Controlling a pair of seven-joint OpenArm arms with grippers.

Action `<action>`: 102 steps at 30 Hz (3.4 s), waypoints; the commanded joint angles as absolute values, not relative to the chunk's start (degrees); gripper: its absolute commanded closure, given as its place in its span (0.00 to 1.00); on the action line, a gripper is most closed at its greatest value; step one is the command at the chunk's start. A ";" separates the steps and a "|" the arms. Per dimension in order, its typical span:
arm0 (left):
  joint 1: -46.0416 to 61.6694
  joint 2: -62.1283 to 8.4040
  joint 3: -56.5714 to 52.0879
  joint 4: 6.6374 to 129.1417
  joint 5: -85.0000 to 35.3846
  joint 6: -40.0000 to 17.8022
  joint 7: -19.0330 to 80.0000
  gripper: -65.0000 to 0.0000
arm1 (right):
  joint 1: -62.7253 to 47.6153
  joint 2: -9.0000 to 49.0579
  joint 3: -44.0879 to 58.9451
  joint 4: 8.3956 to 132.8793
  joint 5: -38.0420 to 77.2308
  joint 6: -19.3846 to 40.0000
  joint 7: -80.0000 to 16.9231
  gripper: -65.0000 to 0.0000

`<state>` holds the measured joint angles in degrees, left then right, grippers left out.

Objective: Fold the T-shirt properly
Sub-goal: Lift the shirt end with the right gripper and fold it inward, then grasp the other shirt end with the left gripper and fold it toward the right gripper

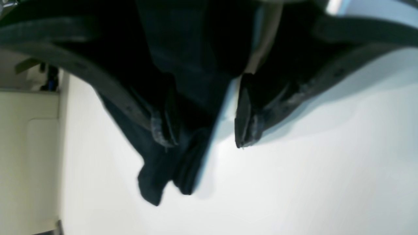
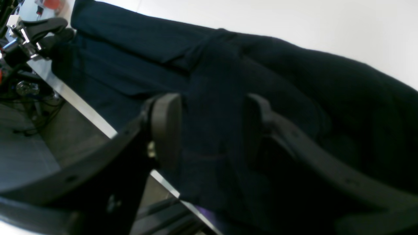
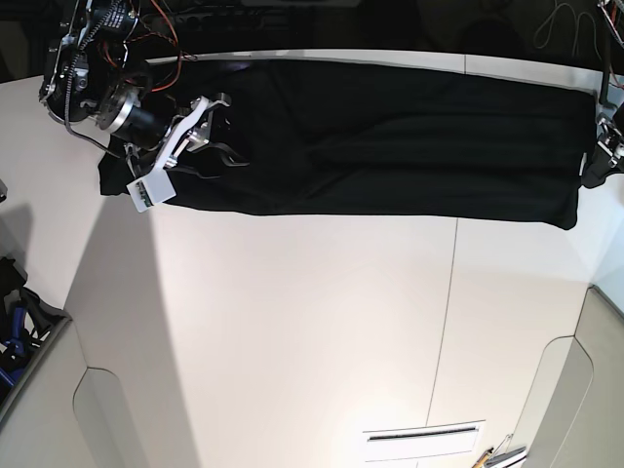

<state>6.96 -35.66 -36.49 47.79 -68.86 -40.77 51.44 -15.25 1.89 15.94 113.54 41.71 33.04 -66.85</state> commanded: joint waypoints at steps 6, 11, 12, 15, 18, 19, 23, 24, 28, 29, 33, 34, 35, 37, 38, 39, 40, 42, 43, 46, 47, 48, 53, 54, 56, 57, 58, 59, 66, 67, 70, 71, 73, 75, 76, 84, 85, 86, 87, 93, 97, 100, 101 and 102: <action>7.01 -33.50 -36.45 48.16 -63.53 -40.00 51.66 0.51 | -14.79 2.07 15.99 114.65 42.81 33.26 -65.54 0.54; 7.03 -32.67 -36.45 48.18 -63.55 -40.00 53.80 0.51 | -14.79 2.07 16.01 114.65 42.81 33.26 -65.54 0.54; 7.03 -32.69 -36.45 48.18 -63.55 -40.00 55.05 0.51 | -14.79 2.07 16.01 114.65 42.81 33.26 -65.54 0.54; 7.03 -32.71 -36.45 48.56 -63.57 -40.00 58.04 0.51 | -14.79 2.07 16.01 114.65 42.81 33.23 -65.54 0.54; 7.05 -32.71 -36.45 49.15 -63.57 -40.00 59.27 0.51 | -14.79 2.07 15.99 114.65 42.81 33.26 -65.54 0.54; 7.05 -32.73 -36.45 49.34 -63.57 -40.00 59.86 0.51 | -14.76 2.07 16.01 114.65 42.81 33.23 -65.54 0.54; 7.25 -32.71 -36.45 51.13 -63.57 -40.00 62.76 0.52 | -14.79 2.07 15.99 114.65 42.81 33.26 -65.54 0.54; 7.62 -32.71 -36.45 51.94 -63.61 -40.00 62.48 0.55 | -14.79 2.07 16.01 114.65 42.81 33.26 -65.54 0.54; 9.04 -32.71 -36.45 54.63 -63.57 -40.00 58.52 0.90 | -14.76 2.07 15.99 114.65 42.81 33.23 -65.49 0.54; 9.26 -32.71 -36.45 54.92 -63.57 -40.00 57.93 0.99 | -14.76 2.07 15.99 114.65 42.83 33.23 -65.49 0.54; 9.23 -32.73 -36.45 57.52 -64.58 -40.00 55.94 1.00 | -14.74 2.07 16.01 114.65 42.81 33.23 -64.62 0.54; 9.23 -32.73 -36.45 58.98 -65.25 -40.00 56.01 1.00 | -14.72 2.07 16.12 114.65 42.76 33.21 -64.23 0.54; 9.26 -32.69 -36.45 60.80 -66.19 -40.00 56.49 1.00 | -14.61 2.07 16.32 114.65 42.61 33.21 -64.10 0.54; 9.65 -32.64 -36.45 65.14 -69.25 -40.00 58.39 1.00 | -14.28 2.07 17.08 114.67 41.74 33.21 -64.03 0.54; 9.87 -32.51 -36.45 67.51 -71.13 -40.00 60.03 1.00 | -14.00 2.07 17.69 114.65 40.97 33.21 -64.07 0.54; 10.04 -32.34 -36.45 69.73 -72.86 -40.00 62.08 1.00 | -13.80 2.09 18.52 114.65 39.79 33.21 -64.07 0.54; 10.20 -32.14 -36.45 71.83 -74.78 -40.00 63.96 1.00 | -13.72 2.11 19.57 114.67 38.72 33.21 -64.07 0.54; 10.72 -31.53 -36.45 75.31 -77.89 -40.00 66.83 1.00 | -13.72 2.24 22.20 114.65 36.23 33.15 -64.07 0.54; 10.81 -31.03 -36.45 76.62 -79.29 -40.00 68.40 1.00 | -13.72 2.26 23.90 114.65 35.00 32.73 -64.10 0.54; 11.00 -28.82 -36.45 79.40 -84.01 -40.00 72.60 1.00 | -13.91 3.57 29.36 114.65 34.44 31.66 -64.10 0.54; 11.33 -27.88 -36.45 80.20 -84.95 -40.00 72.97 1.00 | -14.04 4.32 31.31 114.65 34.46 31.66 -64.10 0.54; 11.84 -26.85 -36.45 81.10 -85.00 -40.00 72.93 1.00 | -14.06 5.02 33.28 114.65 34.44 31.66 -64.23 0.54; 15.16 -20.38 -35.86 86.50 -85.00 -40.00 72.90 1.00 | -14.20 9.21 42.17 114.65 34.48 30.50 -64.29 0.54; 15.64 -19.14 -35.38 87.68 -85.00 -40.00 72.88 1.00 | -14.20 9.93 43.40 114.65 34.48 29.98 -64.29 0.54; 16.23 -17.02 -33.74 89.97 -85.00 -40.00 72.82 1.00 | -14.20 11.22 45.12 114.63 34.48 29.78 -64.29 0.54; 16.23 -16.12 -32.53 90.98 -85.00 -40.00 72.82 1.00 | -14.20 11.75 45.52 114.61 34.46 29.78 -64.29 0.54; 16.19 -15.40 -31.29 91.81 -85.00 -40.00 72.53 1.00 | -14.20 12.08 45.67 114.58 34.48 29.78 -64.27 0.54; 16.16 -14.74 -29.89 92.55 -85.00 -40.00 71.79 1.00 | -14.22 12.23 45.67 114.58 34.48 29.78 -64.29 0.54; 13.43 -10.70 -19.68 93.91 -77.84 -40.00 68.14 1.00 | -14.81 12.21 45.63 114.56 35.44 29.80 -64.27 0.54; 13.15 -10.28 -18.63 93.91 -76.75 -40.00 68.12 1.00 | -14.83 12.21 45.63 114.56 35.64 29.80 -64.29 0.54; 13.06 -9.98 -15.92 93.91 -75.53 -40.00 67.90 1.00 | -14.83 12.21 45.63 114.56 36.03 29.80 -64.29 0.54; 13.06 -9.98 -15.18 93.91 -75.53 -40.00 67.90 1.00 | -14.83 12.21 45.63 114.56 36.01 29.80 -64.29 0.54; 13.04 -9.98 -14.17 93.91 -75.53 -40.00 67.72 1.00 | -14.83 12.21 45.63 114.56 36.03 29.80 -64.29 0.54; 13.04 -10.00 -13.58 93.91 -75.57 -40.00 67.72 1.00 | -14.81 12.21 45.63 114.56 36.03 29.80 -64.29 0.54; 13.04 -10.00 -13.30 93.91 -75.59 -40.00 67.72 0.98 | -14.81 12.21 45.63 114.56 36.03 29.80 -64.29 0.54; 13.04 -10.07 -12.82 95.79 -83.74 -40.00 69.80 0.49 | -14.81 12.21 45.63 114.54 36.64 29.80 -64.29 0.54; 13.04 -10.04 -12.82 96.49 -83.99 -40.00 69.91 0.49 | -14.81 12.21 45.63 114.54 36.64 29.80 -64.27 0.54; 13.04 -10.09 -12.82 97.14 -83.88 -40.00 69.91 0.49 | -14.81 12.21 45.63 114.52 36.62 29.80 -64.27 0.54; 13.04 -10.24 -12.82 97.78 -83.61 -40.00 69.89 0.49 | -14.81 12.21 45.63 114.48 36.56 29.80 -64.25 0.54; 13.02 -10.66 -12.82 99.57 -80.97 -40.00 69.54 0.49 | -14.79 12.23 45.63 107.87 36.53 29.80 -62.50 0.54; 13.04 -10.66 -12.82 99.57 -79.83 -40.00 69.23 0.49 | -14.59 12.23 45.63 99.26 41.30 29.85 -61.47 0.53; 13.04 -10.66 -12.82 99.57 -79.42 -40.00 69.23 0.49 | -14.63 12.27 45.60 93.27 46.83 31.09 -61.49 0.35; 13.04 -10.66 -12.82 99.57 -79.42 -40.00 69.23 0.49 | -14.63 12.25 45.58 91.50 48.38 31.83 -61.49 0.31; 13.04 -10.66 -12.82 99.57 -79.42 -40.00 69.21 0.49 | -14.63 12.25 45.34 89.86 49.91 31.97 -61.52 0.31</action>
<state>13.50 -10.46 -12.71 98.52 -77.84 -39.46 70.24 -14.74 11.40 45.12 88.92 48.99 31.77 -62.50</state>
